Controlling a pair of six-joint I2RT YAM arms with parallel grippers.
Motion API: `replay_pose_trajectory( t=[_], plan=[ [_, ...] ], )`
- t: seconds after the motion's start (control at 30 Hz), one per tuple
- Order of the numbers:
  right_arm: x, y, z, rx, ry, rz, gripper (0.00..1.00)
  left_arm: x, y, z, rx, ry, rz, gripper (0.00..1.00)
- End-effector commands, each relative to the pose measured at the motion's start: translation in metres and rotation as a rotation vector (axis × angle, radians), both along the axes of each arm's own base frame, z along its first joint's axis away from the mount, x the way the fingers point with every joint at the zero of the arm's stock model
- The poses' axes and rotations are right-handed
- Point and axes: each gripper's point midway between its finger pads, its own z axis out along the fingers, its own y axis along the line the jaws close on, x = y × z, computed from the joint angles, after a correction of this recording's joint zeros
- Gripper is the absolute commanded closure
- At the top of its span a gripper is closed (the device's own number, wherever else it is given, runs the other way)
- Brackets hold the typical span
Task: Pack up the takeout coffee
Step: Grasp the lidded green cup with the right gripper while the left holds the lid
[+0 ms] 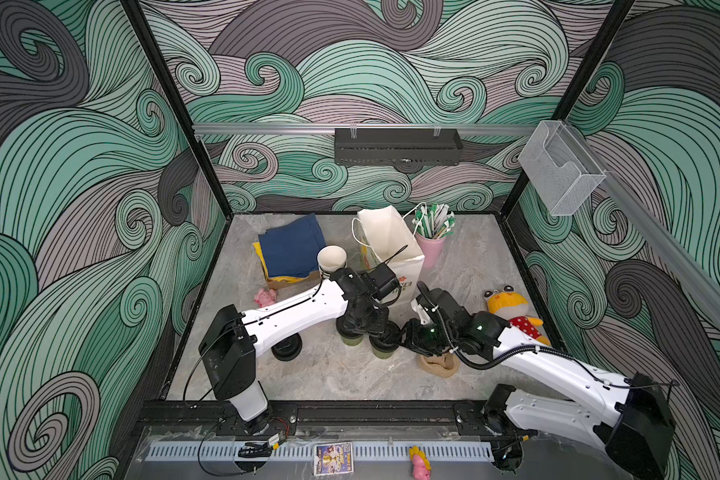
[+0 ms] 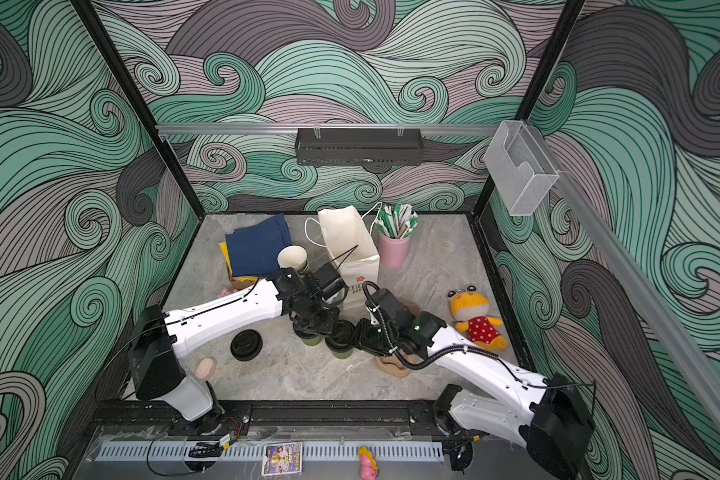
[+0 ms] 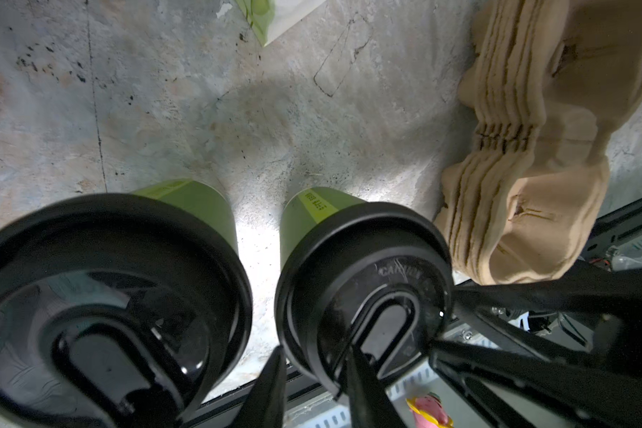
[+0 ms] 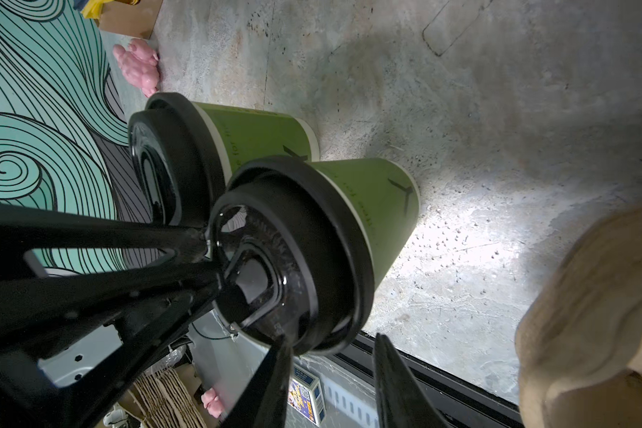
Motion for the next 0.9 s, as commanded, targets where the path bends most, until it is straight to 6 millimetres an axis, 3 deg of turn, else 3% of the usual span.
replay_pose_trajectory(
  t=[0.0, 0.67, 0.77, 0.87],
  plan=[
    [-0.003, -0.009, -0.014, -0.054, 0.031, -0.030, 0.62, 0.004, 0.001, -0.005, 0.012, 0.008, -0.012, 0.71],
    [-0.016, -0.037, -0.049, -0.245, 0.132, -0.056, 0.66, -0.005, 0.014, -0.028, 0.077, 0.040, -0.019, 0.83],
    [-0.013, -0.033, -0.040, -0.214, 0.108, -0.046, 0.65, -0.007, 0.015, -0.029, 0.089, 0.042, -0.030, 0.84],
    [-0.005, -0.026, -0.015, -0.150, 0.027, -0.028, 0.60, -0.009, 0.013, -0.029, 0.086, 0.041, -0.043, 0.84]
  ],
)
